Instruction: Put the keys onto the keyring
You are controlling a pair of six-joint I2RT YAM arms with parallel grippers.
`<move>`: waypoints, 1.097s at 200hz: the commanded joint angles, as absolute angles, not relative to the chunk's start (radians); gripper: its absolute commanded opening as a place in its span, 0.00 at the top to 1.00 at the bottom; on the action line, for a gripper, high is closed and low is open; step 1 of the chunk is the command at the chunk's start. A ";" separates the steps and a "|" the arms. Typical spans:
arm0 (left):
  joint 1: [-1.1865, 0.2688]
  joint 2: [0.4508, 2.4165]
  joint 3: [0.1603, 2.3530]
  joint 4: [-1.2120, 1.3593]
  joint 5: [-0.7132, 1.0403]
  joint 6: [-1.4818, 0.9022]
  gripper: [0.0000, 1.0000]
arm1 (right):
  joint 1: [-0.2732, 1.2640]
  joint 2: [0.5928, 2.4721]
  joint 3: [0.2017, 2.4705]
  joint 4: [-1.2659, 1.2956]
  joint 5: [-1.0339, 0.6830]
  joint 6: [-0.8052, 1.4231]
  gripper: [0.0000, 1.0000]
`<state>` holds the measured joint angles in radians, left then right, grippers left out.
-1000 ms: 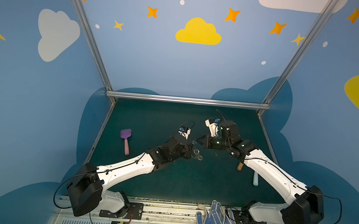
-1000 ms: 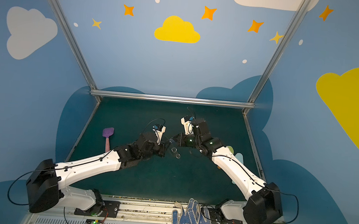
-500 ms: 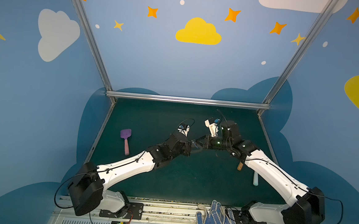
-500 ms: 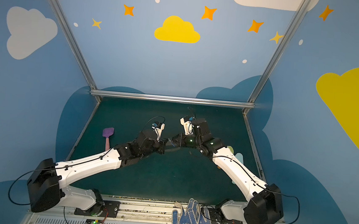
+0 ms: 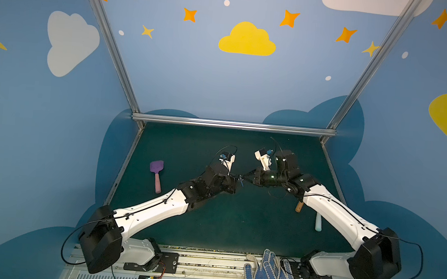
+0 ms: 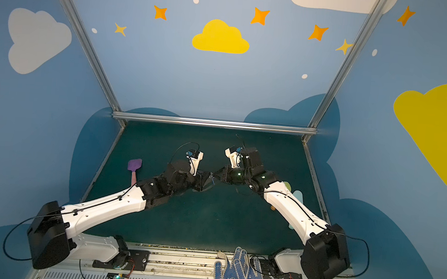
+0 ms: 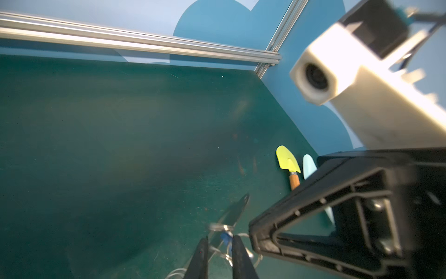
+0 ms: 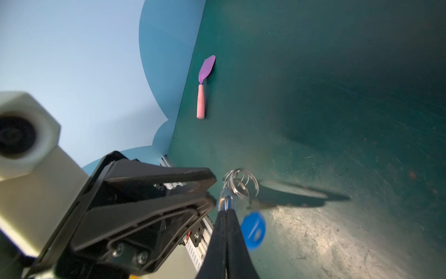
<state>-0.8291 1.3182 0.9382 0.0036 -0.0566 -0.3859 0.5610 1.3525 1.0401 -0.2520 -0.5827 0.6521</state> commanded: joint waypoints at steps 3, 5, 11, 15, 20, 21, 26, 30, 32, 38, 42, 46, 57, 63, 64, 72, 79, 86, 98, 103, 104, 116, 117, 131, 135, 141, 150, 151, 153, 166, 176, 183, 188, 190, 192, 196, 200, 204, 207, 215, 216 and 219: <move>-0.797 1.277 0.905 0.000 -0.008 -0.455 0.75 | 0.540 1.365 1.011 -0.155 -0.646 0.721 1.00; -0.790 1.276 0.903 0.000 -0.004 -0.461 0.75 | 0.539 1.365 1.009 -0.150 -0.646 0.725 1.00; -0.779 1.267 0.893 0.003 0.011 -0.478 0.75 | 0.536 1.365 1.003 -0.138 -0.648 0.733 1.00; -0.769 1.261 0.889 0.006 0.024 -0.492 0.74 | 0.535 1.365 0.999 -0.131 -0.651 0.737 1.00; -0.757 1.255 0.882 0.007 0.037 -0.510 0.74 | 0.533 1.365 0.996 -0.123 -0.652 0.743 1.00; -0.755 1.253 0.880 0.007 0.040 -0.513 0.74 | 0.533 1.365 0.995 -0.122 -0.653 0.744 1.00; -0.744 1.247 0.874 0.008 0.055 -0.528 0.74 | 0.532 1.365 0.991 -0.113 -0.655 0.750 1.00; -0.734 1.241 0.870 0.008 0.074 -0.539 0.74 | 0.530 1.365 0.988 -0.105 -0.656 0.756 1.00; -0.729 1.238 0.867 0.008 0.082 -0.544 0.74 | 0.529 1.365 0.986 -0.101 -0.656 0.760 1.00; -0.718 1.229 0.860 0.009 0.099 -0.561 0.75 | 0.527 1.364 0.980 -0.088 -0.658 0.770 1.00; -0.712 1.223 0.855 0.011 0.109 -0.573 0.76 | 0.525 1.366 0.977 -0.081 -0.661 0.775 1.00; -0.707 1.214 0.851 0.011 0.121 -0.582 0.77 | 0.523 1.367 0.972 -0.071 -0.664 0.783 1.00; -0.696 1.197 0.841 0.016 0.152 -0.607 0.81 | 0.517 1.370 0.963 -0.047 -0.673 0.806 1.00; -0.693 1.192 0.835 0.024 0.174 -0.617 0.83 | 0.514 1.372 0.958 -0.033 -0.679 0.819 1.00; -0.693 1.192 0.835 0.025 0.177 -0.620 0.83 | 0.514 1.372 0.958 -0.031 -0.679 0.821 1.00; -0.692 1.190 0.832 0.028 0.202 -0.634 0.83 | 0.509 1.377 0.952 -0.014 -0.689 0.839 1.00; -0.692 1.193 0.830 0.032 0.241 -0.645 0.84 | 0.507 1.381 0.948 -0.001 -0.697 0.850 1.00; -0.692 1.201 0.826 0.044 0.281 -0.659 0.84 | 0.507 1.385 0.948 0.005 -0.700 0.860 1.00; -0.693 1.220 0.825 0.060 0.326 -0.684 0.83 | 0.505 1.393 0.949 0.015 -0.710 0.875 1.00; -0.692 1.230 0.825 0.072 0.344 -0.691 0.83 | 0.505 1.396 0.951 0.017 -0.712 0.878 1.00; -0.693 1.232 0.823 0.075 0.349 -0.692 0.83 | 0.505 1.396 0.951 0.018 -0.713 0.879 1.00; -0.693 1.254 0.818 0.108 0.381 -0.710 0.81 | 0.505 1.398 0.951 0.021 -0.716 0.886 1.00; -0.693 1.256 0.819 0.110 0.382 -0.712 0.81 | 0.505 1.398 0.951 0.021 -0.716 0.887 1.00; -0.693 1.279 0.819 0.131 0.400 -0.720 0.80 | 0.505 1.396 0.951 0.026 -0.722 0.894 1.00; -0.693 1.284 0.822 0.132 0.400 -0.718 0.80 | 0.505 1.396 0.951 0.027 -0.724 0.897 1.00; -0.693 1.290 0.825 0.129 0.400 -0.713 0.79 | 0.504 1.395 0.951 0.028 -0.725 0.901 1.00; -0.693 1.293 0.827 0.130 0.404 -0.693 0.76 | 0.505 1.392 0.950 0.033 -0.728 0.905 1.00; -0.693 1.295 0.827 0.130 0.405 -0.690 0.76 | 0.505 1.391 0.950 0.033 -0.729 0.906 1.00; -0.693 1.296 0.828 0.130 0.405 -0.688 0.76 | 0.505 1.391 0.950 0.034 -0.730 0.907 1.00; -0.695 1.298 0.831 0.124 0.398 -0.672 0.76 | 0.505 1.388 0.953 0.026 -0.732 0.903 1.00; -0.694 1.295 0.834 0.109 0.388 -0.647 0.76 | 0.503 1.388 0.954 0.023 -0.737 0.903 1.00; -0.696 1.292 0.837 0.093 0.372 -0.626 0.76 | 0.504 1.391 0.956 0.023 -0.739 0.903 1.00; -0.699 1.288 0.838 0.080 0.360 -0.610 0.75 | 0.503 1.390 0.957 0.021 -0.741 0.903 1.00; -0.700 1.287 0.838 0.075 0.352 -0.605 0.75 | 0.503 1.390 0.957 0.021 -0.742 0.903 1.00; -0.702 1.285 0.838 0.069 0.343 -0.599 0.75 | 0.503 1.390 0.957 0.021 -0.742 0.903 1.00; -0.704 1.282 0.838 0.061 0.328 -0.589 0.75 | 0.503 1.390 0.957 0.022 -0.743 0.902 1.00; -0.706 1.278 0.838 0.054 0.315 -0.581 0.75 | 0.503 1.390 0.958 0.021 -0.745 0.904 1.00; -0.709 1.275 0.838 0.050 0.300 -0.571 0.75 | 0.503 1.390 0.959 0.023 -0.748 0.905 1.00; -0.714 1.273 0.837 0.047 0.289 -0.564 0.75 | 0.504 1.390 0.959 0.023 -0.751 0.905 1.00; -0.723 1.269 0.837 0.043 0.262 -0.547 0.75 | 0.503 1.392 0.960 0.026 -0.755 0.909 1.00; -0.723 1.268 0.836 0.042 0.257 -0.545 0.75 | 0.503 1.392 0.960 0.026 -0.756 0.910 1.00; -0.726 1.268 0.838 0.041 0.248 -0.538 0.75 | 0.504 1.391 0.960 0.026 -0.756 0.910 1.00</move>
